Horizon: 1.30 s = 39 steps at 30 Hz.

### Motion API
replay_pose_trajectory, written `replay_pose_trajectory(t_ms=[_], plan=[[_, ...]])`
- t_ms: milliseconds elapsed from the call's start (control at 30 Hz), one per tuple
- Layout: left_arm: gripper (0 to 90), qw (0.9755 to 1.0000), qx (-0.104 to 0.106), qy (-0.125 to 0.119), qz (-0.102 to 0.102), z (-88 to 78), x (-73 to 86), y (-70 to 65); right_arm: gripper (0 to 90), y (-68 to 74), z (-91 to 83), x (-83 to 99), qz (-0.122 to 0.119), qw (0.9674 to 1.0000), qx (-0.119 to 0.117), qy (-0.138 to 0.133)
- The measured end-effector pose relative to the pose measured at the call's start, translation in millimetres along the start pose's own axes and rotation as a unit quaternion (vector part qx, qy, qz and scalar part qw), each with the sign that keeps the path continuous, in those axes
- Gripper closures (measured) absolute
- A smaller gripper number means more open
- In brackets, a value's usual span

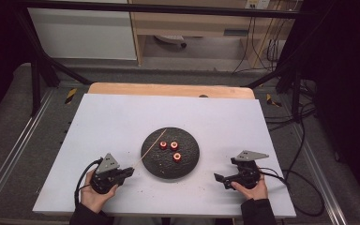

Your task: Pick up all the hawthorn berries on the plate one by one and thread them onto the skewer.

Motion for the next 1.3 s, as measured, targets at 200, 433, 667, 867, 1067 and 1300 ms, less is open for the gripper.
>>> replay_pose_trajectory(t_ms=[200, 433, 667, 867, 1067, 1300], plan=[[87.7, 1.0, -0.005, -0.003, 0.001, -3.0, 4.4, -0.3, 0.5, 9.6, 5.3, -10.8, -0.008, 1.0, -0.002, 0.005], [87.7, 0.9999, -0.008, -0.008, 0.005, -7.1, 7.8, -1.3, 0.6, 25.1, 15.7, -32.0, -0.02, 0.9997, -0.002, 0.016], [87.7, 1.0, -0.004, -0.006, 0.006, -9.7, 12.1, 0.0, 0.9, 45.0, 35.6, -57.2, -0.038, 0.9983, -0.002, 0.045], [87.7, 0.9999, -0.004, -0.009, 0.004, -11.7, 13.6, 1.2, 3.5, 59.7, 50.3, -79.2, -0.056, 0.9962, 0.0, 0.067], [87.6, 0.9999, -0.004, -0.011, 0.003, -11.8, 14.9, 2.1, 11.0, 72.0, 67.6, -95.8, -0.083, 0.9919, -0.001, 0.096], [87.7, 0.9999, -0.003, -0.01, 0.004, -11.5, 15.4, 1.9, 23.5, 79.9, 88.8, -104.2, -0.109, 0.984, -0.014, 0.14]])
Point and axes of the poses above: each handheld gripper's, and its own axes: z roughly forward along the jaws, x roughly out of its underside, y roughly to its left, the point moved 6 cm from there along z, roughly forward along the jaws
